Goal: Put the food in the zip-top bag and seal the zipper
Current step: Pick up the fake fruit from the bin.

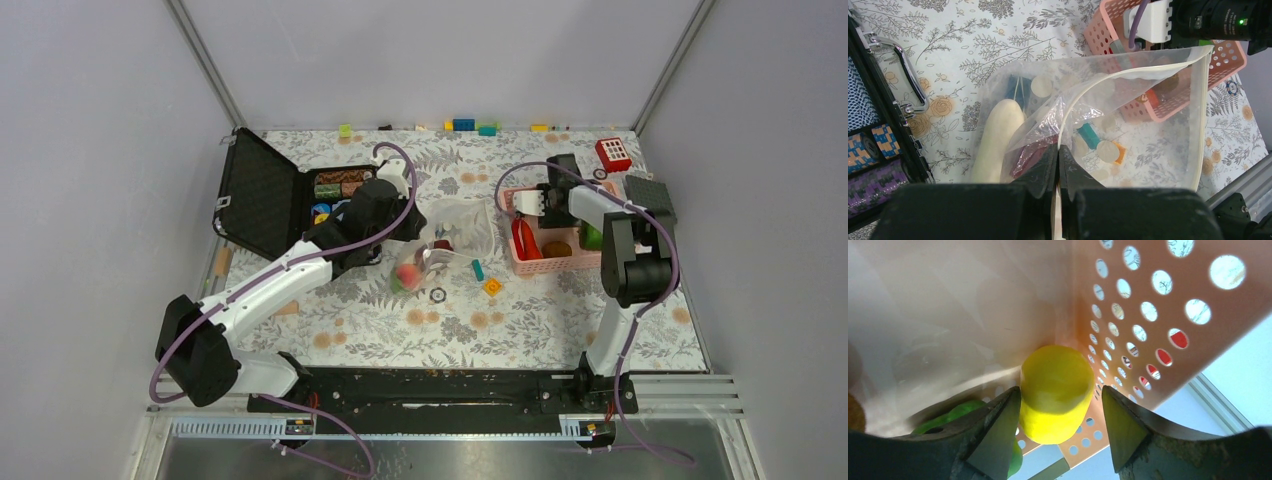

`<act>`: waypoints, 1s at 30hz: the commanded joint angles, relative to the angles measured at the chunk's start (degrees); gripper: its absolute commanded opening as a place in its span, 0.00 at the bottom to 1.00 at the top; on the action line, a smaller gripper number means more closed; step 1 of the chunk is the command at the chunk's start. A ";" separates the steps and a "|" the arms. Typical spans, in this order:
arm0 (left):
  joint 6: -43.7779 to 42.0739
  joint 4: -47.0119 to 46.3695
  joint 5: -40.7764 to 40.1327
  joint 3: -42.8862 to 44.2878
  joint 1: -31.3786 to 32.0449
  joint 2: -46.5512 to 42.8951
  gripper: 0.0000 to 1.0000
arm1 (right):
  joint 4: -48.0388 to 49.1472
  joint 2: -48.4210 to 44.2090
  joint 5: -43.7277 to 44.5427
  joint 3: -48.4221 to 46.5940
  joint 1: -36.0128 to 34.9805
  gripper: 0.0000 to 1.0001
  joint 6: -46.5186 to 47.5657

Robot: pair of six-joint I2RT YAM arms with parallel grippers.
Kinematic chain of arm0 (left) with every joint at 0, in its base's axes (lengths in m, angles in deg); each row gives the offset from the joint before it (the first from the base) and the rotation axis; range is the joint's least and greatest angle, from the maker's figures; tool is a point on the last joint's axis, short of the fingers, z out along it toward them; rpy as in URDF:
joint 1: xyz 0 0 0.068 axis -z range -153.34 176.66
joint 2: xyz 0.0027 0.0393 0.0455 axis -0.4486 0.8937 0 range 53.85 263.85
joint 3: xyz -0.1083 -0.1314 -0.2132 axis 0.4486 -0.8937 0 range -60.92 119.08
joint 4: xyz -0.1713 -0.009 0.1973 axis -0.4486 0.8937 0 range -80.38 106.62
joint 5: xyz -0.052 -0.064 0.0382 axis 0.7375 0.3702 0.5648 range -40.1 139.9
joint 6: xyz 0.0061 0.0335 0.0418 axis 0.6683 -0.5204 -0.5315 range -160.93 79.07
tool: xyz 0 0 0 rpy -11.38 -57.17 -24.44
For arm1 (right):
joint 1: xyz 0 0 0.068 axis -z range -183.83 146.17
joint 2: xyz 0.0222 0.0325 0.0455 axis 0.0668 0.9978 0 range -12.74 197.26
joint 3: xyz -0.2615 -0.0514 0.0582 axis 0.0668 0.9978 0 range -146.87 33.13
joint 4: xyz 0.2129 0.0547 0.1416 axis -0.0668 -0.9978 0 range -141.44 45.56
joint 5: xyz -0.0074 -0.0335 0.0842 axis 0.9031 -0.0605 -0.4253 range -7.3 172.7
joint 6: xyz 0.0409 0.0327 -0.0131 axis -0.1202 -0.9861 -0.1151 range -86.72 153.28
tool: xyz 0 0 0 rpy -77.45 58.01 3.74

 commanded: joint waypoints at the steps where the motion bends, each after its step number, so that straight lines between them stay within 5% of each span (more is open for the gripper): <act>1: -0.04 -0.83 -0.37 2.69 -0.33 -0.13 0.00 | -0.63 2.26 3.62 -3.69 -0.10 0.66 -2.20; 13: -0.23 -0.39 -1.39 2.76 -0.50 0.16 0.00 | -1.56 3.63 7.76 -4.14 -0.81 0.53 -3.06; 20: -0.26 -0.19 -1.78 2.63 -0.59 -0.06 0.00 | -1.58 3.70 7.96 -4.14 -0.99 0.36 -2.83; 26: -0.23 -0.19 -1.88 2.53 -0.60 -0.31 0.00 | -1.45 2.23 8.21 -3.77 -0.99 0.02 -3.32; 30: -0.17 -1.03 -1.04 2.21 -0.66 -0.52 0.00 | -0.53 -0.97 8.27 -3.43 -1.61 0.00 -2.96</act>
